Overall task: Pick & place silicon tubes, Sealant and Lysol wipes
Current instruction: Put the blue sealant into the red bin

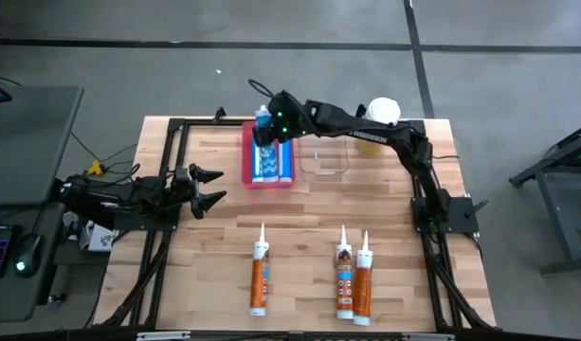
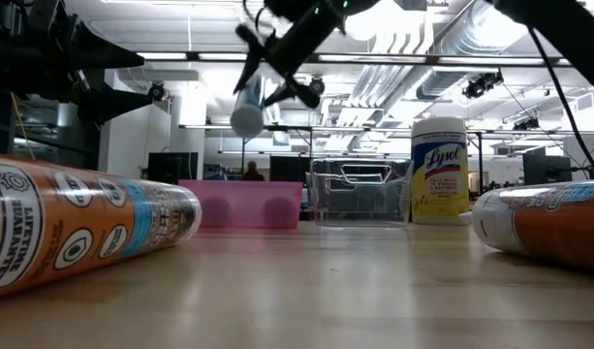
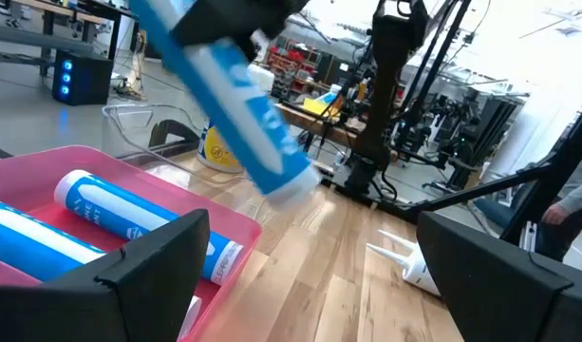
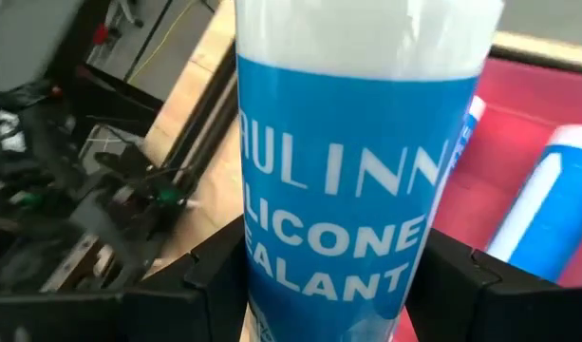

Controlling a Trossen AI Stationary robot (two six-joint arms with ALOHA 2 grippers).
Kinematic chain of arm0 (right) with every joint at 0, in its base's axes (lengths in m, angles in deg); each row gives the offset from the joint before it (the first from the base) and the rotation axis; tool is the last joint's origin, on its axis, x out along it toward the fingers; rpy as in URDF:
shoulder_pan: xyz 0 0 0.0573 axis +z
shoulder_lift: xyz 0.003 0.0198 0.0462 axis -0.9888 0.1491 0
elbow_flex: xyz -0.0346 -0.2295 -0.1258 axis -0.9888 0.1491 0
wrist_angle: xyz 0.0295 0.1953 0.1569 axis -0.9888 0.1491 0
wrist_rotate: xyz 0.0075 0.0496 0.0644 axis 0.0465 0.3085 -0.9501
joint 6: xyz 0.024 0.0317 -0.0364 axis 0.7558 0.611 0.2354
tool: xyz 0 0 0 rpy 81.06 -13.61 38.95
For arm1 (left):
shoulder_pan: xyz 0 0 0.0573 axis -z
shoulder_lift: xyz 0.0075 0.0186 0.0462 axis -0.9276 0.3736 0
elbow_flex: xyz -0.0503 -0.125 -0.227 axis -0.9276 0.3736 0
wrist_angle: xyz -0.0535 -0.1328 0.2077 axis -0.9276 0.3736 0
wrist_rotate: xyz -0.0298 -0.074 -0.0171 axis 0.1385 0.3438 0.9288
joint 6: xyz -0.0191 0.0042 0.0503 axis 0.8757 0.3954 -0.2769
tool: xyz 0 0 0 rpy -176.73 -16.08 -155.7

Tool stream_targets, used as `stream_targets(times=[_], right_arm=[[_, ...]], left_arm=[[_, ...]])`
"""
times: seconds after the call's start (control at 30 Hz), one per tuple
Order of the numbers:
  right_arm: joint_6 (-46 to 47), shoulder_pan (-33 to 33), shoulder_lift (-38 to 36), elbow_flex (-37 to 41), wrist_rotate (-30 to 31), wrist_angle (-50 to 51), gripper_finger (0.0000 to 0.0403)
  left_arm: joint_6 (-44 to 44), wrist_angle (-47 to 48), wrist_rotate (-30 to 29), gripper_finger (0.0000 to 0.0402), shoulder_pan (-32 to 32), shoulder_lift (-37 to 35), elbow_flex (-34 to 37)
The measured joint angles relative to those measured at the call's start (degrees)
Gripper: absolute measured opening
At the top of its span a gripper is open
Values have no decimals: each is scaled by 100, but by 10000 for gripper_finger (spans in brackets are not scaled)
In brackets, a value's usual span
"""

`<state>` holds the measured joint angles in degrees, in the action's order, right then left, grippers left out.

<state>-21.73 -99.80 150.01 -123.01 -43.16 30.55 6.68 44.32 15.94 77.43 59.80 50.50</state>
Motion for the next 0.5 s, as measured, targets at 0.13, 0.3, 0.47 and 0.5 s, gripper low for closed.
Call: stream_targets(times=[0.13, 0.3, 0.47, 0.5], right_arm=[[257, -121, 313, 0, -131, -396, 212], [425, -268, 655, 0, -289, -521, 212], [422, -417, 785, 11, -152, -459, 212], [402, -441, 785, 11, -120, -442, 212]], left_arm=[[1, 0, 0, 370, 2, 0, 2], [2, 0, -9, 370, 2, 0, 2], [1, 0, -11, 370, 0, 0, 1], [2, 0, -11, 370, 0, 0, 0]])
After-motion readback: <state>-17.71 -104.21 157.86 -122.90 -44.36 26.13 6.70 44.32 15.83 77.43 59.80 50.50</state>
